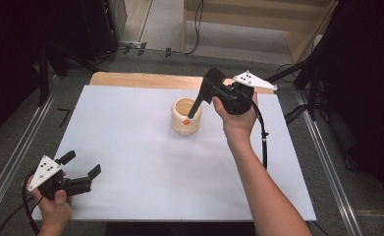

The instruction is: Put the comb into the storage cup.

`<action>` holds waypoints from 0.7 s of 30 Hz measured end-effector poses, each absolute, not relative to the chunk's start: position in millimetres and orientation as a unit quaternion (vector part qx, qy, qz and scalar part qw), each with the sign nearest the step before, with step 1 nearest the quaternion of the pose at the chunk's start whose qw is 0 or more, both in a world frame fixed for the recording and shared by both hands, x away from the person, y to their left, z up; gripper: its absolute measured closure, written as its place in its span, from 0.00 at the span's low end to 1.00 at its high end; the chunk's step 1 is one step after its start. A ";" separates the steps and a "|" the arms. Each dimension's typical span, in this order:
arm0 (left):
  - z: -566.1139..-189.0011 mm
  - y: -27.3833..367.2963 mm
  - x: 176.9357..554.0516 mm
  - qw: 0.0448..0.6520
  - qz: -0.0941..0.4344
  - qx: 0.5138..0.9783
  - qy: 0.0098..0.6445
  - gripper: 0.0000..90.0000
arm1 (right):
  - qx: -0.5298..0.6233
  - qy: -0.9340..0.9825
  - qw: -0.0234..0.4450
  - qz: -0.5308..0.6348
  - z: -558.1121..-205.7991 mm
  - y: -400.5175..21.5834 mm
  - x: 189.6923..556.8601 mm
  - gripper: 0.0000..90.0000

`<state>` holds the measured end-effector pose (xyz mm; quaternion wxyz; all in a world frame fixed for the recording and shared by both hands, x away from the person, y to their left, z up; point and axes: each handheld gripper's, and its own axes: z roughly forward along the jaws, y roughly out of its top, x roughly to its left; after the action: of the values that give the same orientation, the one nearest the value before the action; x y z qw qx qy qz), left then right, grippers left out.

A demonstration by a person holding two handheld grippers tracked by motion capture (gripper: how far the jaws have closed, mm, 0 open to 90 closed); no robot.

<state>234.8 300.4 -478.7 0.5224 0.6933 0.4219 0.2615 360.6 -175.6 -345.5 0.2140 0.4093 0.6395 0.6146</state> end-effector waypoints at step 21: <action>-478.8 299.1 233.2 0.522 0.266 0.695 0.416 0.00 | 0.420 0.646 0.231 0.594 -346.2 -173.0 386.0 0.92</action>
<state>233.2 299.1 -478.8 0.5223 0.6951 0.4160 0.2664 386.0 -173.0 -346.2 0.2305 0.4196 0.6461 0.5944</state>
